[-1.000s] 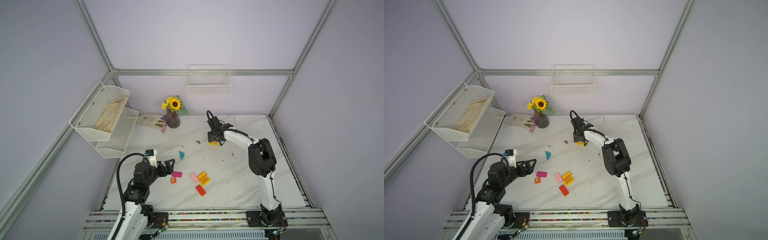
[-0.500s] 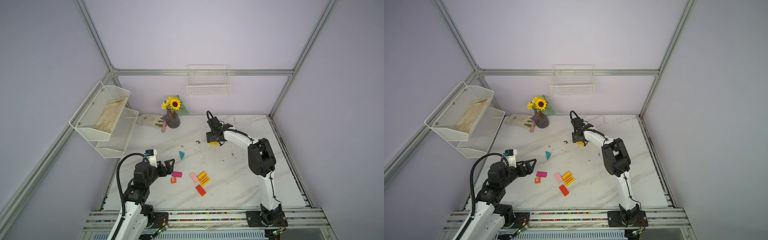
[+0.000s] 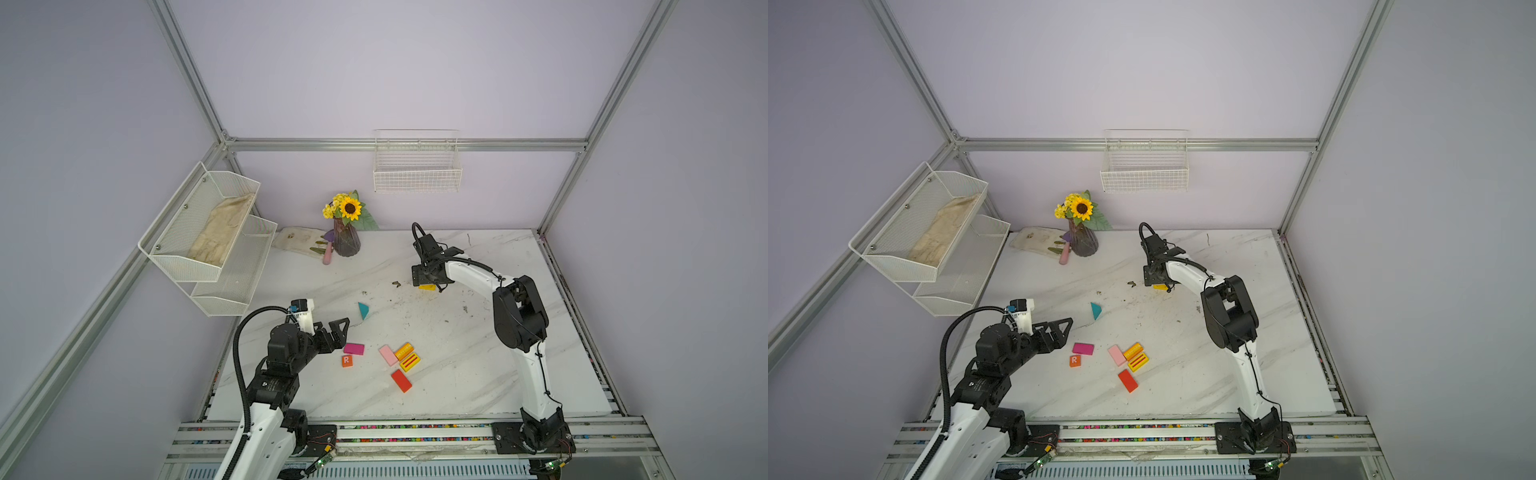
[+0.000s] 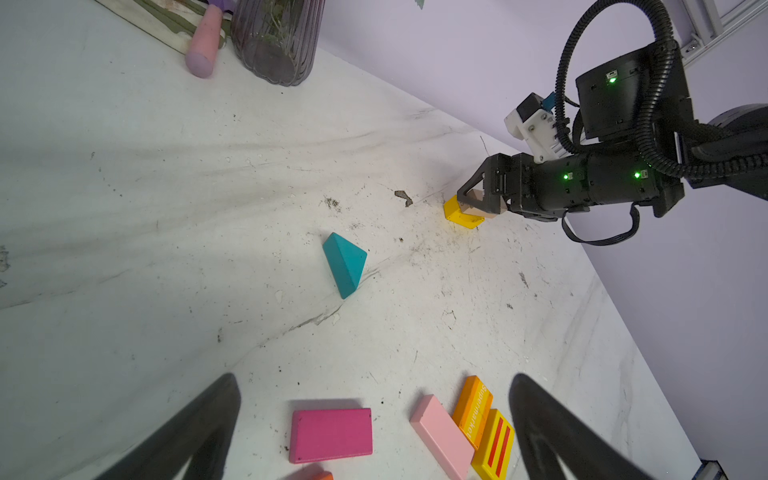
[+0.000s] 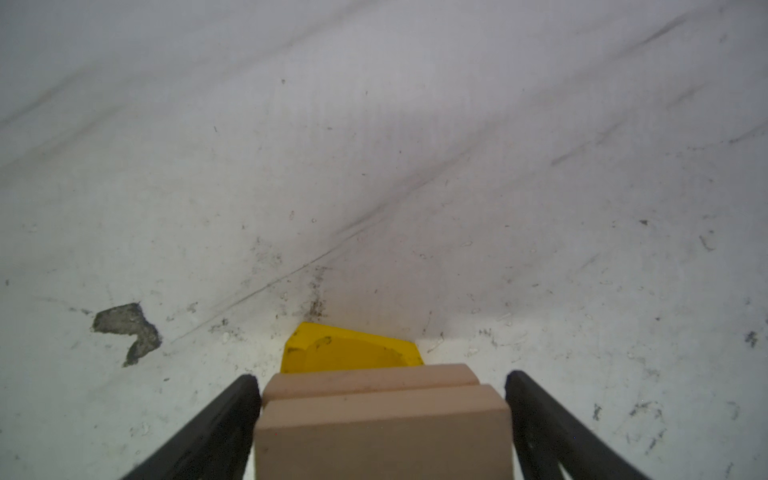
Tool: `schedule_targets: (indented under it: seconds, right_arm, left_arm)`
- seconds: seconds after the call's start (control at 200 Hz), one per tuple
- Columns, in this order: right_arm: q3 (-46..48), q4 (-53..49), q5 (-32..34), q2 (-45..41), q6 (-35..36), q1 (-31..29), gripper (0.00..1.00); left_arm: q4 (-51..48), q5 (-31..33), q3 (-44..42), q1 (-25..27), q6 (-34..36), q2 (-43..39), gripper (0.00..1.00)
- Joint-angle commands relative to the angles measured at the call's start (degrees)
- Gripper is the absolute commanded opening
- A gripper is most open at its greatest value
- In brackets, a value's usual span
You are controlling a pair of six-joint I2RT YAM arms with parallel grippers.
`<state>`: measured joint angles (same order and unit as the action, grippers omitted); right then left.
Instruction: Build the wood block tower
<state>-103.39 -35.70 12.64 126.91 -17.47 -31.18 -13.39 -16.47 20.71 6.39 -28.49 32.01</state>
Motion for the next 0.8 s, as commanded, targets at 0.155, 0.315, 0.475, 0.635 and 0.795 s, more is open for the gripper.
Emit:
schedule_targets:
  seconds: [0.155,0.315,0.475,0.635,0.795]
  right_arm:
    - [-1.72,-2.69,0.77,1.23,-2.51,0.24,0.9]
    - [-2.11,-2.87,0.63,1.66,-3.2,0.24,0.86]
    - [-2.55,-3.73,1.2,2.02,-4.14,0.24,0.83]
    - [-2.65,-4.25,1.78,2.01,-4.95,0.2,0.8]
    - [-3.1,-5.09,1.83,2.24,-7.07,0.24,0.77]
  left_arm:
    - [1.13,-0.23,-1.82,-0.15,-0.34,-0.22,1.0]
    - [1.11,-0.24,-1.81,-0.15,-0.34,-0.29,1.0]
    - [1.09,-0.26,-1.88,-0.15,-0.34,-0.28,1.0]
    - [1.12,-0.25,-1.83,-0.15,-0.33,-0.33,1.0]
    - [1.14,-0.36,-1.82,-0.15,-0.4,-0.37,1.0]
